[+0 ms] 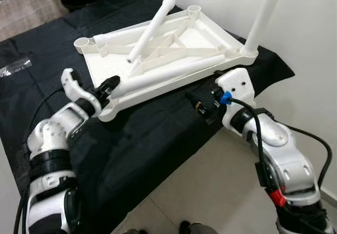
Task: Building children table
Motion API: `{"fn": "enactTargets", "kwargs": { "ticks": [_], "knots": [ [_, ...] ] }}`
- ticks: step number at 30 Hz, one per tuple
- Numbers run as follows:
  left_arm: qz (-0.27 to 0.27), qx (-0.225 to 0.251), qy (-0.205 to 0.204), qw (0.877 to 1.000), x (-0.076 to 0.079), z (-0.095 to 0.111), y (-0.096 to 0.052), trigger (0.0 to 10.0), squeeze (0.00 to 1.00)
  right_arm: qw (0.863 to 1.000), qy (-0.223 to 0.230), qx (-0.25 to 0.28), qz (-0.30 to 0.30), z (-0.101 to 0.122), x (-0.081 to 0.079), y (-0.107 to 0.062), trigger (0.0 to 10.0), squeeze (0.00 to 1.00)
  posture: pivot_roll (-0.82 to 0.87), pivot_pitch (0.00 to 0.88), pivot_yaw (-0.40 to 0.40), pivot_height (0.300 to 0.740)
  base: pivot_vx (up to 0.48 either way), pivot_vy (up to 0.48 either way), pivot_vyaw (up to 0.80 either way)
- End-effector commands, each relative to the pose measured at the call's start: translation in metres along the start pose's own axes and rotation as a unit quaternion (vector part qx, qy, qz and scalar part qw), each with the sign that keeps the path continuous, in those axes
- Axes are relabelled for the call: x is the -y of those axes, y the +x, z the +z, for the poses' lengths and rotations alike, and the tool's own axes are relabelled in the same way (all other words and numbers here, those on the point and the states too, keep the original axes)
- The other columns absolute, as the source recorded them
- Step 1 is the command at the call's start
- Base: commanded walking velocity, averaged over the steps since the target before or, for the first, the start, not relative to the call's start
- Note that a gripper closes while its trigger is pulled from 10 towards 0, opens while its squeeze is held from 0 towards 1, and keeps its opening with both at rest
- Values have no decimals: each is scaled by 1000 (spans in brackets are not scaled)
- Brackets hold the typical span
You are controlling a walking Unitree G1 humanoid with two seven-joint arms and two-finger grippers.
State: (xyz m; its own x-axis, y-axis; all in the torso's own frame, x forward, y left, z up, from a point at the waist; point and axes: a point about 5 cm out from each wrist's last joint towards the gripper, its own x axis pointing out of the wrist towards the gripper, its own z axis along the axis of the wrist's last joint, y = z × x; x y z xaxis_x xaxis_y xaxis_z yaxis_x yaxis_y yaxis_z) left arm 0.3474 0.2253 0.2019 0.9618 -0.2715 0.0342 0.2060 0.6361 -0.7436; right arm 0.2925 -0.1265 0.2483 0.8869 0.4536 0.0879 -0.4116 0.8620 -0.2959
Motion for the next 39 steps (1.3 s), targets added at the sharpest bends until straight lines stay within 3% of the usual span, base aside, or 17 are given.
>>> {"fn": "enactTargets", "kwargs": {
  "ticks": [1, 4, 6, 8, 12, 14, 17, 19, 20, 25, 27, 28, 29, 34, 37, 38, 39],
  "knots": [
    [30, 14, 12, 999, -11, 10, -12, 0, 0, 1000, 12, 8, 6, 0, -2, 1, 10000, 0, -137, 156, -40, 740, 0, 0, 0],
    [35, 20, 18, 999, -14, 12, -23, 0, 0, 998, 52, 20, 20, 3, -9, 10, 10000, 0, -112, 152, -52, 740, 0, 0, 0],
    [39, 37, 13, 998, -15, 13, -34, 0, 0, 974, 218, 38, 54, 5, -30, 28, 10000, 0, -92, 151, -61, 740, 0, 0, 0],
    [39, 37, 13, 998, -15, 13, -34, 0, 0, 974, 218, 38, 54, 5, -30, 28, 10000, 0, -92, 151, -61, 740, 0, 0, 0],
    [35, 52, 4, 998, -12, 14, -40, 0, 0, 945, 316, 44, 67, 5, -41, 37, 10000, 0, -82, 150, -63, 740, 0, 0, 0],
    [30, 83, -14, 996, -10, 18, -45, 0, 0, 900, 424, 43, 88, 1, -55, 44, 10000, 0, -65, 154, -69, 740, 0, 0, 0],
    [26, 100, -25, 994, -9, 21, -47, 0, 0, 880, 462, 41, 98, -1, -61, 47, 10000, 0, -65, 154, -69, 740, 0, 0, 0],
    [13, 128, -45, 991, -4, 25, -52, 0, 0, 846, 519, 31, 116, -3, -75, 53, 10000, 0, -58, 157, -71, 740, 0, 0, 0],
    [13, 128, -45, 991, -4, 25, -52, 0, 0, 846, 519, 31, 116, -3, -75, 53, 10000, 0, -58, 157, -71, 740, 0, 0, 0],
    [-19, 150, -71, 986, 8, 23, -58, 0, 0, 787, 602, -25, 133, -25, -102, 56, 10000, 0, -25, 165, -79, 740, 0, 0, 0],
    [-19, 150, -71, 986, 8, 23, -58, 0, 0, 787, 602, -25, 133, -25, -102, 56, 10000, 0, -25, 165, -79, 740, 0, 0, 0],
    [-23, 150, -77, 985, 10, 20, -59, 0, 0, 773, 619, -45, 132, -34, -110, 57, 10000, 769, -20, 167, -80, 740, 0, 0, 0],
    [-22, 146, -84, 985, 11, 15, -60, 0, 0, 758, 635, -68, 131, -43, -121, 60, 10000, 1000, -4, 177, -82, 740, 0, 0, 0],
    [-13, 129, -92, 987, 13, 3, -61, 0, 0, 730, 661, -99, 143, -48, -145, 70, 10000, 1000, 10, 191, -84, 740, 0, 0, 0],
    [-15, 119, -98, 988, 18, -5, -60, 0, 0, 696, 690, -97, 175, -32, -160, 83, 10000, 1000, 17, 198, -85, 740, 0, 0, 0],
    [-16, 117, -100, 988, 20, -7, -59, 0, 0, 689, 692, -94, 193, -25, -165, 86, 10000, 565, 19, 202, -89, 740, 0, 0, 0],
    [-16, 117, -100, 988, 20, -7, -59, 0, 0, 689, 692, -94, 193, -25, -165, 86, 10000, 565, 19, 202, -89, 740, 0, 0, 0]
  ]
}}
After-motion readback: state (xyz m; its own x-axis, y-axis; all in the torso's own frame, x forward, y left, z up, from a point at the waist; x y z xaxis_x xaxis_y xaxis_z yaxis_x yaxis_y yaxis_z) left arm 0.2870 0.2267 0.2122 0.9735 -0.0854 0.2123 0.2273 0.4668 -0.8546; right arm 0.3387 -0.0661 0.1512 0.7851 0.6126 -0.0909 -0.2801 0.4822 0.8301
